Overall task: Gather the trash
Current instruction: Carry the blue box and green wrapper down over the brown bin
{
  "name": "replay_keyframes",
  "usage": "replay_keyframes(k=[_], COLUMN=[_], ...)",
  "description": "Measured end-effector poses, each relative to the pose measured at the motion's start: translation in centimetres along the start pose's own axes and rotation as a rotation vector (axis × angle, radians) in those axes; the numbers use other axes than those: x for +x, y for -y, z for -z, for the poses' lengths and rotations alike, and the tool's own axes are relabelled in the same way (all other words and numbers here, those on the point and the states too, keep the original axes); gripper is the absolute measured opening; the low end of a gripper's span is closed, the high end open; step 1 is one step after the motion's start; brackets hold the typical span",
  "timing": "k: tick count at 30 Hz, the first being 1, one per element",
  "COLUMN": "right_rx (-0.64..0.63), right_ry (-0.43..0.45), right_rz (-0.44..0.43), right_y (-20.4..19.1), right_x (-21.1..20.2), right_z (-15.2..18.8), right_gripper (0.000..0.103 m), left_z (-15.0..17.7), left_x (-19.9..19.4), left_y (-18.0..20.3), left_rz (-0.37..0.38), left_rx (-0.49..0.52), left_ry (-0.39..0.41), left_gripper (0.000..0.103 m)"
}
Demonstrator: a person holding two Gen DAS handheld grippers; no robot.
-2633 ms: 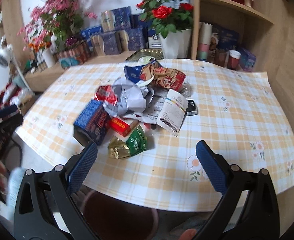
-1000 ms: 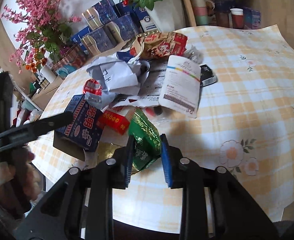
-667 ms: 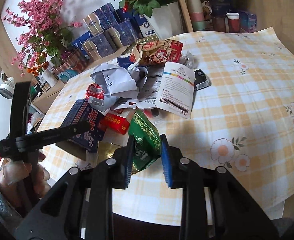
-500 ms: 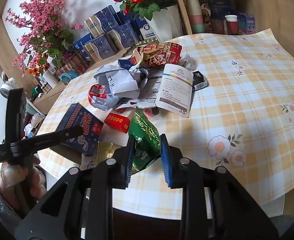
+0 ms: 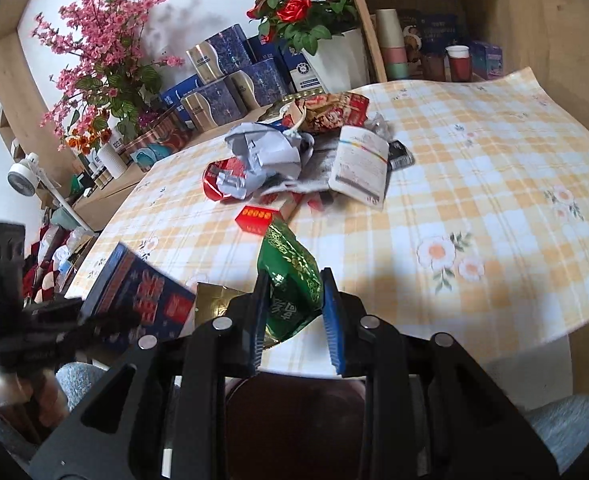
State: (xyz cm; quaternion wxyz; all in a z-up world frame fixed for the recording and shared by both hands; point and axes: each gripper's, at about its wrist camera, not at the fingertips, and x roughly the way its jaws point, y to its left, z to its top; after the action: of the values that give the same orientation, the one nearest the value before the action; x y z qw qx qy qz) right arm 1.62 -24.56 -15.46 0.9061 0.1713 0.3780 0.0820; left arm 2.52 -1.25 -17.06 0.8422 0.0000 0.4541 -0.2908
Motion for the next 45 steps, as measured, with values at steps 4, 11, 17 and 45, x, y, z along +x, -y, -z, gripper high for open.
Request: replay_keyframes(k=[4, 11, 17, 45], right_rx=[0.002, 0.036, 0.087, 0.128], right_ry=[-0.001, -0.011, 0.014, -0.119], right_rz=[0.006, 0.016, 0.007, -0.130], right_y=[0.2, 2.1, 4.0, 4.6], right_x=[-0.8, -2.2, -3.3, 1.2], right_z=[2.7, 6.2, 6.5, 7.0], right_gripper=[0.028, 0.028, 0.028, 0.028], left_z=[3.3, 8.3, 9.8, 9.4], left_x=[0.2, 2.9, 6.3, 10.3], left_y=[1.9, 4.2, 5.7, 2.2], left_rz=[-0.045, -0.106, -0.135, -0.231], left_rx=[0.119, 0.222, 0.321, 0.184], left_ry=[-0.061, -0.141, -0.203, -0.218], left_gripper=[0.036, 0.036, 0.036, 0.083])
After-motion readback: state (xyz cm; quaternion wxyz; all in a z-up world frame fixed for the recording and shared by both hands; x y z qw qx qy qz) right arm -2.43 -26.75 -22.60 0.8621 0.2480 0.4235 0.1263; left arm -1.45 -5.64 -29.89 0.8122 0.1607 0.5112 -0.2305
